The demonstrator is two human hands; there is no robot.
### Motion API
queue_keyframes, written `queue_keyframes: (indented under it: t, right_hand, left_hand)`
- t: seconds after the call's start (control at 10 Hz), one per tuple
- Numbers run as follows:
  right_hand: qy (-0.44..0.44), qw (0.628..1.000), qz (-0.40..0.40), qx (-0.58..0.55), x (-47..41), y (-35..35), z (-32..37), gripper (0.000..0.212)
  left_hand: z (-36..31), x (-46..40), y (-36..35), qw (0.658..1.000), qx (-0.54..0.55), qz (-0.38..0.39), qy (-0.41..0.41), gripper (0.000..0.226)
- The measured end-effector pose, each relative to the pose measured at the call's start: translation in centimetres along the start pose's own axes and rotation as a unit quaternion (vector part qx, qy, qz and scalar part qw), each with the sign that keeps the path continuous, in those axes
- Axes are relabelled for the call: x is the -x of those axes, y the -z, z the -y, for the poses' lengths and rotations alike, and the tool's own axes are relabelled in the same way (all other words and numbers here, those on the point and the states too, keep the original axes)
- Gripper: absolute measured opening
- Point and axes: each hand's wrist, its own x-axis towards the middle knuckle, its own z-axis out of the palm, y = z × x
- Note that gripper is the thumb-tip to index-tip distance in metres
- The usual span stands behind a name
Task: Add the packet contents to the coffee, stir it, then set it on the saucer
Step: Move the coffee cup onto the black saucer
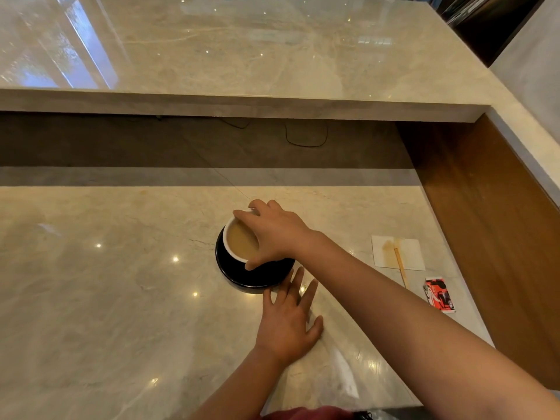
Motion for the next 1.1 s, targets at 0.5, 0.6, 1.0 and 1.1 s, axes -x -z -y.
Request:
queue_keyframes:
  t: [0.5,0.6,1.0,1.1]
  right_hand:
    - [0.021,1.000,0.002,-0.002,0.5,-0.1,-0.9,0.101]
    - [0.023,1.000,0.002,-0.004,0.6,-0.2,-1.0,0.101]
    - [0.017,1.000,0.005,-0.021,1.6,0.2,-1.6,0.099]
    - [-0.015,0.999,-0.028,-0.042,2.8,0.4,-2.3,0.084]
  left_hand:
    - [0.0,0.1,0.0,1.000,0.005,-0.001,0.001,0.061]
    - [0.0,0.1,0.0,1.000,-0.002,0.000,-0.001,0.060]
    - [-0.1,-0.1,-0.2,1.000,-0.007,-0.006,-0.001,0.061]
    - [-0.2,0.1,-0.4,1.000,0.004,-0.017,0.002,0.061]
